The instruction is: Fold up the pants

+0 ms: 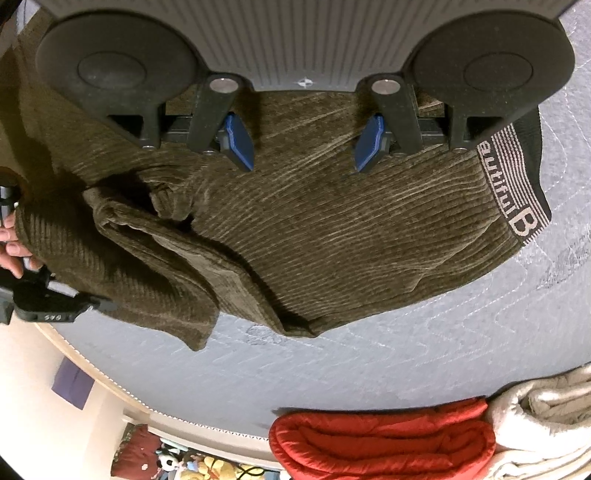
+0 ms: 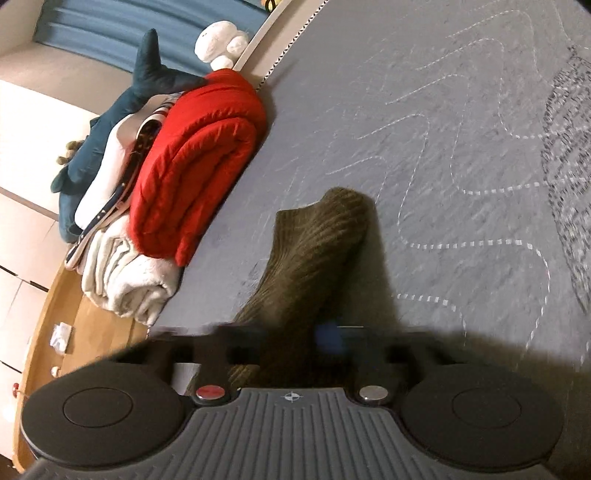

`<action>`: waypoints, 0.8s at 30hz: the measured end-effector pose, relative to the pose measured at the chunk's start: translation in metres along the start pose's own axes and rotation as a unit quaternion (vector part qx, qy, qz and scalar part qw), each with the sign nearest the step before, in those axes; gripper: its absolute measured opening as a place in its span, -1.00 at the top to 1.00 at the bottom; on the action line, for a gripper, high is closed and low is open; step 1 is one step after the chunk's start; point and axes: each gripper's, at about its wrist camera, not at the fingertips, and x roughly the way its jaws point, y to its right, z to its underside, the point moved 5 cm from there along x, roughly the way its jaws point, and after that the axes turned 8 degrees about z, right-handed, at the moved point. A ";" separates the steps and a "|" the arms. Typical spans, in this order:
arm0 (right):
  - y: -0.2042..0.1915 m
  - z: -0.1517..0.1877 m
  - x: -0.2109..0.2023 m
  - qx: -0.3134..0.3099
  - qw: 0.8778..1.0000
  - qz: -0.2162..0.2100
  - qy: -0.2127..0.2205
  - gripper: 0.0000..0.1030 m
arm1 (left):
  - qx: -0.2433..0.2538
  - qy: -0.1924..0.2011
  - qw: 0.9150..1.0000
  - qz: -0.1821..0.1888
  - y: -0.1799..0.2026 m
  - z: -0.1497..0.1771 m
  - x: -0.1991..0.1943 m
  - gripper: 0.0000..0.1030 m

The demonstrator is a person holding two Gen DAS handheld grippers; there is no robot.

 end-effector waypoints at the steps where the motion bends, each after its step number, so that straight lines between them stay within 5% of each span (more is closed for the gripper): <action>1: -0.005 -0.002 -0.001 -0.014 1.000 -0.004 0.005 0.81 | -0.002 0.000 1.000 0.001 -0.001 -0.001 0.001 -0.28; 5: -0.040 -0.011 -0.022 -0.085 0.995 -0.032 0.048 0.83 | -0.007 0.015 1.000 0.009 -0.003 -0.008 0.005 -0.28; 9: -0.036 -0.052 -0.093 -0.034 0.975 -0.048 0.215 0.84 | 0.002 0.035 0.999 0.021 0.002 -0.014 0.008 -0.28; 11: -0.007 -0.071 -0.142 0.017 0.939 0.025 0.343 0.84 | 0.012 0.040 0.999 0.029 0.004 -0.014 0.008 -0.28; 13: 0.028 -0.079 -0.173 0.052 0.892 0.144 0.424 0.79 | 0.014 0.042 0.998 0.035 0.005 -0.014 0.008 -0.28; 14: 0.047 -0.082 -0.176 0.068 0.877 0.212 0.425 0.67 | 0.013 0.041 0.998 0.039 0.005 -0.015 0.008 -0.28; 16: 0.085 -0.082 -0.167 0.106 0.873 0.290 0.378 0.37 | 0.010 0.041 0.998 0.045 0.005 -0.015 0.008 -0.28; 19: 0.127 -0.069 -0.149 0.169 0.882 0.286 0.333 0.16 | 0.011 0.037 0.998 0.049 0.006 -0.015 0.009 -0.28; 24: 0.135 -0.062 -0.149 0.202 0.881 0.259 0.341 0.13 | 0.030 0.041 0.997 0.061 0.016 -0.012 0.015 -0.28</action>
